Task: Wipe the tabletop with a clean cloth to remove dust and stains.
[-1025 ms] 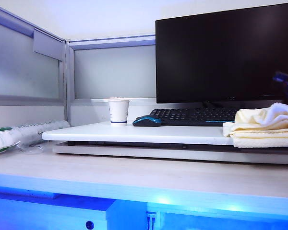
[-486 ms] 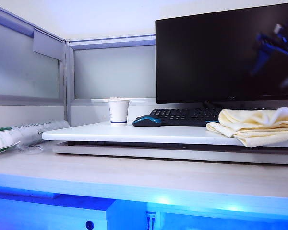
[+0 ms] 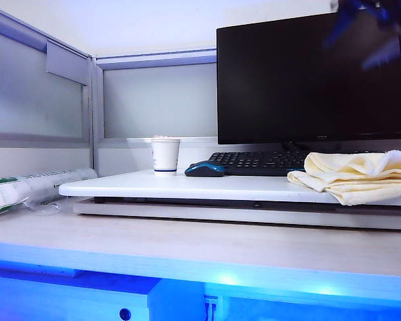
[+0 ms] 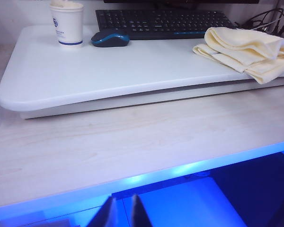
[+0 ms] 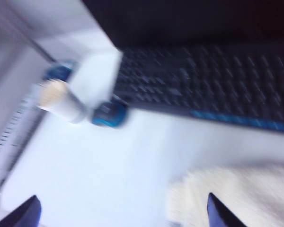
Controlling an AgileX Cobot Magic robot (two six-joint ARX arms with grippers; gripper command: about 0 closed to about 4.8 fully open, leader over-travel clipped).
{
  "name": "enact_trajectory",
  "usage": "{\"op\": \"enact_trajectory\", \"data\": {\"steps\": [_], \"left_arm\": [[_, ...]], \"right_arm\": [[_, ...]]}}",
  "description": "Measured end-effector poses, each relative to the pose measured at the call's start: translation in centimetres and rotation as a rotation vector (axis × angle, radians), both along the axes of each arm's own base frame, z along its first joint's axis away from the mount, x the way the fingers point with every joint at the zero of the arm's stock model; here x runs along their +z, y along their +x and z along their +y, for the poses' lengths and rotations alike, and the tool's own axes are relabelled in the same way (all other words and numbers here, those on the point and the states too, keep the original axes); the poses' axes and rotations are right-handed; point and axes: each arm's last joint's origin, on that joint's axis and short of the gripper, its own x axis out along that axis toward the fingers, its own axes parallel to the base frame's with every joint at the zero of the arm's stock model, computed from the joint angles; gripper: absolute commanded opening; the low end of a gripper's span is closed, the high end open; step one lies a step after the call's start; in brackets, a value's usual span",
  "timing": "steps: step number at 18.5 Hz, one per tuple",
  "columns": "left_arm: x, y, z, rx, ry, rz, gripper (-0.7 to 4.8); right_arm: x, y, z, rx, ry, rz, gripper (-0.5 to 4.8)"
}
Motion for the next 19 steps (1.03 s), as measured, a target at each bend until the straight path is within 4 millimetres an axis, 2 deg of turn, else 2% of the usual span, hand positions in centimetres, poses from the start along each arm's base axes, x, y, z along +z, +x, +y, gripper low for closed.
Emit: {"op": "enact_trajectory", "data": {"steps": [1,2,4,5,6,8,10,13,14,19], "left_arm": [[0.0,0.0,0.0,0.0,0.0,0.0,0.57],[0.0,0.0,0.0,0.0,0.0,0.0,0.57],[0.0,0.0,0.0,0.001,0.0,0.0,0.57],[0.0,0.0,0.0,0.019,0.003,0.0,0.57],[0.0,0.1,0.1,0.048,0.007,-0.001,0.57],[0.0,0.2,0.3,0.119,0.017,-0.002,0.57],[0.1,0.2,0.3,0.128,0.017,-0.017,0.57],[0.2,0.2,0.3,0.13,0.017,-0.023,0.43],[0.2,0.2,0.3,0.131,0.017,-0.023,-0.09],[0.5,0.3,0.4,0.173,0.018,-0.056,-0.06]], "right_arm": [[0.7,-0.6,0.4,0.013,-0.01,-0.025,3.81],[1.8,-1.6,1.0,0.04,-0.036,-0.073,3.46],[3.9,-3.6,2.1,0.094,-0.088,-0.176,3.09],[4.8,-4.5,2.4,0.111,-0.102,-0.22,2.64],[5.4,-5.4,2.5,0.117,-0.114,-0.254,1.54],[5.3,-7.4,2.4,0.118,-0.135,-0.285,0.93],[4.2,-9.5,2.4,0.12,-0.139,-0.3,-0.08],[2.0,-12.5,2.3,0.114,-0.145,-0.354,-0.09],[1.0,-13.7,2.2,0.113,-0.146,-0.359,-0.09],[-1.7,-17.0,1.9,0.036,-0.168,-0.369,-0.09]]}}
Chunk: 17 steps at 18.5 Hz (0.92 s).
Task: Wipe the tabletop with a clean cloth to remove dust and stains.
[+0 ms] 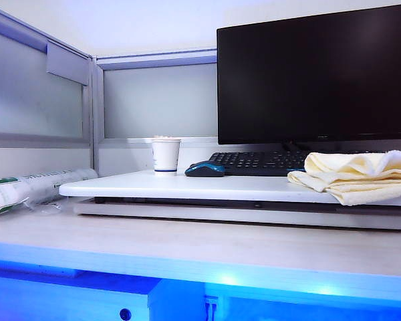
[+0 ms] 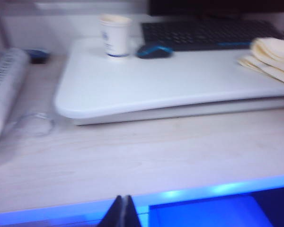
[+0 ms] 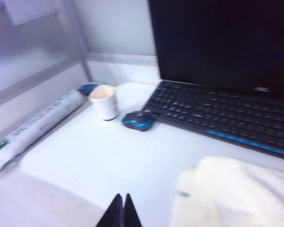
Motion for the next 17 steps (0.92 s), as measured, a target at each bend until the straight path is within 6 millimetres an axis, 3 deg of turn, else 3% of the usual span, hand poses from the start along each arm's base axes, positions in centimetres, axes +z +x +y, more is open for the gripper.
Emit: {"op": "enact_trajectory", "data": {"steps": [2,7,13,17], "left_arm": [[0.0,0.0,0.1,0.023,0.002,0.0,-0.06],[0.0,0.0,0.1,0.032,0.003,0.0,-0.06],[0.0,0.1,0.3,0.116,0.011,0.003,-0.06],[-0.4,0.1,0.5,0.177,0.021,0.042,-0.06]], "right_arm": [[-0.5,-1.3,-0.2,-0.045,-0.003,-0.021,-0.09],[-4.2,-4.4,-0.6,-0.132,-0.029,0.013,-0.09],[-8.1,-6.4,-0.9,-0.212,-0.048,0.044,-0.09],[-11.9,-7.3,-1.0,-0.24,-0.055,0.103,-0.09]]}}
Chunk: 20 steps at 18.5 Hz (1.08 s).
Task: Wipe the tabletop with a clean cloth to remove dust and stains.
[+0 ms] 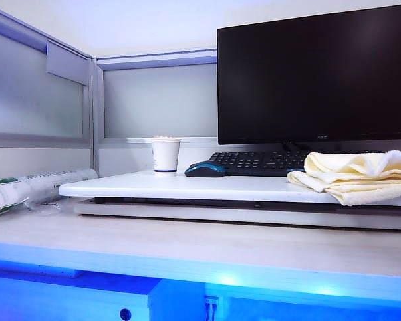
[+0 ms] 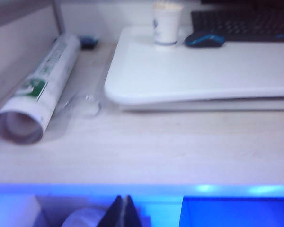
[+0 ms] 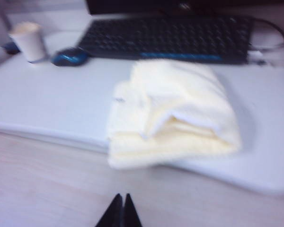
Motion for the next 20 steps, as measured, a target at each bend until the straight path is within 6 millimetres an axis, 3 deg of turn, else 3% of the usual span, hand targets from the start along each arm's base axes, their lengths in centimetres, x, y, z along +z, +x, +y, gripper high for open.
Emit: {"op": "enact_trajectory", "data": {"steps": [5,11,20], "left_arm": [[0.0,0.0,0.0,0.003,0.0,0.0,-0.06],[-0.3,0.0,0.2,0.046,0.056,0.027,-0.06],[-0.4,-0.1,0.2,0.047,0.058,0.038,-0.06]], "right_arm": [[-2.4,-0.9,-0.2,-0.057,-0.004,-0.015,-0.09],[-6.7,-0.9,-0.2,-0.08,0.006,0.124,-0.08],[-7.7,-0.7,-0.2,-0.084,0.003,0.146,-0.08]]}}
